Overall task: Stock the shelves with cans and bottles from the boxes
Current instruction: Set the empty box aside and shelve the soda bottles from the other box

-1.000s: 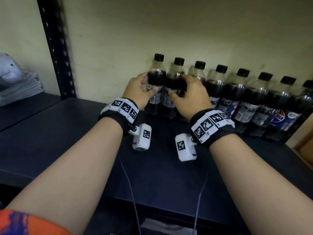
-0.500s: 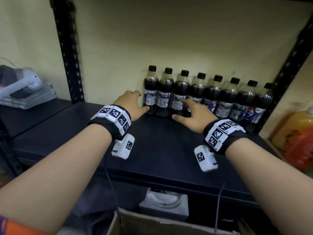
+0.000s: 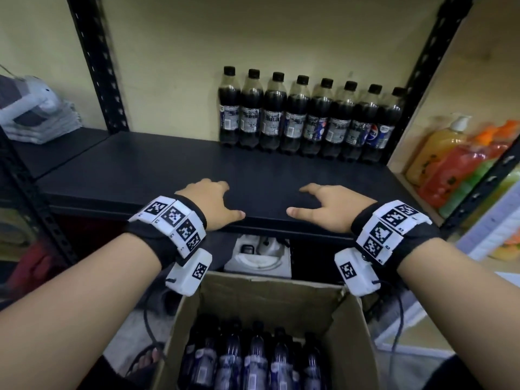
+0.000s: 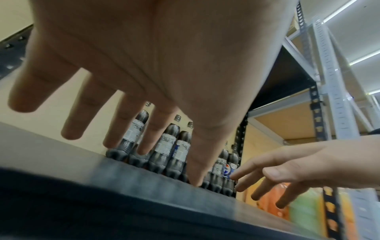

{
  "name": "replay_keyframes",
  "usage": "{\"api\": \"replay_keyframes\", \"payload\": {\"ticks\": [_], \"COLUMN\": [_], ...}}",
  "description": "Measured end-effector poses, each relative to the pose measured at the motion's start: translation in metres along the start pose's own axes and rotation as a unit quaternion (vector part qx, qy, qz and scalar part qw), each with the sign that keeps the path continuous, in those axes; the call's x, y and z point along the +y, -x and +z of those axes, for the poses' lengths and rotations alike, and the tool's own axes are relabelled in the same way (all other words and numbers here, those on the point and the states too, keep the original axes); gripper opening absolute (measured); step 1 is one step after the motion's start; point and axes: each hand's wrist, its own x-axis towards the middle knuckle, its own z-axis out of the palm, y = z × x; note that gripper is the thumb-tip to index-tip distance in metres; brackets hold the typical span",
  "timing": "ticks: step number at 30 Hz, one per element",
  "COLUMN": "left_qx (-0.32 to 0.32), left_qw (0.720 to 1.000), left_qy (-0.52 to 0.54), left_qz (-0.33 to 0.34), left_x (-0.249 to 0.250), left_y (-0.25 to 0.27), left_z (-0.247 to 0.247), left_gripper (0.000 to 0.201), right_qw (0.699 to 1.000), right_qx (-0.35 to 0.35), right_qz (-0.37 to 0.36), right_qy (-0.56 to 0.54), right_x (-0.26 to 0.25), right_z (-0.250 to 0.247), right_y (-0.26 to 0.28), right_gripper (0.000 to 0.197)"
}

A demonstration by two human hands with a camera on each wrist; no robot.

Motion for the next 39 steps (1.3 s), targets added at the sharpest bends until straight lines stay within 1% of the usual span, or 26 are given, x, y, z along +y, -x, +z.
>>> {"api": "replay_keyframes", "payload": {"ticks": [4, 7, 9, 11, 15, 19, 22, 24, 27, 32, 36, 37, 39], "left_qx": [-0.028, -0.059, -0.099, -0.146, -0.218, -0.269, -0.29, -0.288, -0.283, -0.287, -0.3, -0.298, -0.299], "left_qw": [0.999, 0.996, 0.992, 0.986, 0.975, 0.963, 0.957, 0.957, 0.959, 0.958, 0.953, 0.954, 0.953], "left_qy": [0.01, 0.044, 0.066, 0.065, 0.033, -0.008, -0.017, -0.021, -0.024, -0.012, 0.001, 0.005, 0.012], "left_qz": [0.029, 0.044, 0.042, 0.036, 0.025, 0.007, -0.013, -0.02, -0.015, -0.013, -0.03, -0.036, -0.041], "left_x": [0.012, 0.022, 0.027, 0.031, 0.037, 0.037, 0.032, 0.029, 0.026, 0.029, 0.036, 0.038, 0.042], "left_y": [0.04, 0.062, 0.07, 0.072, 0.065, 0.051, 0.036, 0.028, 0.017, 0.001, -0.008, -0.009, -0.011], "left_z": [0.013, 0.025, 0.04, 0.059, 0.101, 0.146, 0.178, 0.195, 0.218, 0.257, 0.287, 0.293, 0.304], "left_gripper": [0.078, 0.073, 0.075, 0.079, 0.08, 0.076, 0.075, 0.074, 0.072, 0.068, 0.056, 0.054, 0.052], "right_qw": [1.0, 0.996, 0.99, 0.983, 0.959, 0.938, 0.931, 0.933, 0.936, 0.926, 0.922, 0.919, 0.914], "right_qx": [-0.028, -0.088, -0.136, -0.183, -0.283, -0.341, -0.357, -0.355, -0.342, -0.351, -0.359, -0.365, -0.38], "right_qz": [-0.01, -0.012, -0.008, -0.001, 0.017, 0.032, 0.035, 0.046, 0.081, 0.133, 0.144, 0.145, 0.14], "right_qy": [-0.009, -0.018, -0.023, -0.026, 0.012, 0.06, 0.064, 0.04, -0.009, -0.031, -0.016, -0.019, -0.033], "right_x": [-0.001, -0.004, -0.006, -0.004, 0.001, 0.01, 0.019, 0.026, 0.04, 0.067, 0.082, 0.084, 0.082], "right_z": [0.012, 0.024, 0.038, 0.056, 0.101, 0.145, 0.176, 0.196, 0.223, 0.262, 0.294, 0.304, 0.317], "right_y": [0.041, 0.063, 0.069, 0.07, 0.062, 0.047, 0.035, 0.026, 0.012, -0.009, -0.023, -0.026, -0.027], "right_gripper": [0.074, 0.072, 0.072, 0.072, 0.086, 0.089, 0.089, 0.086, 0.085, 0.095, 0.112, 0.112, 0.105]}}
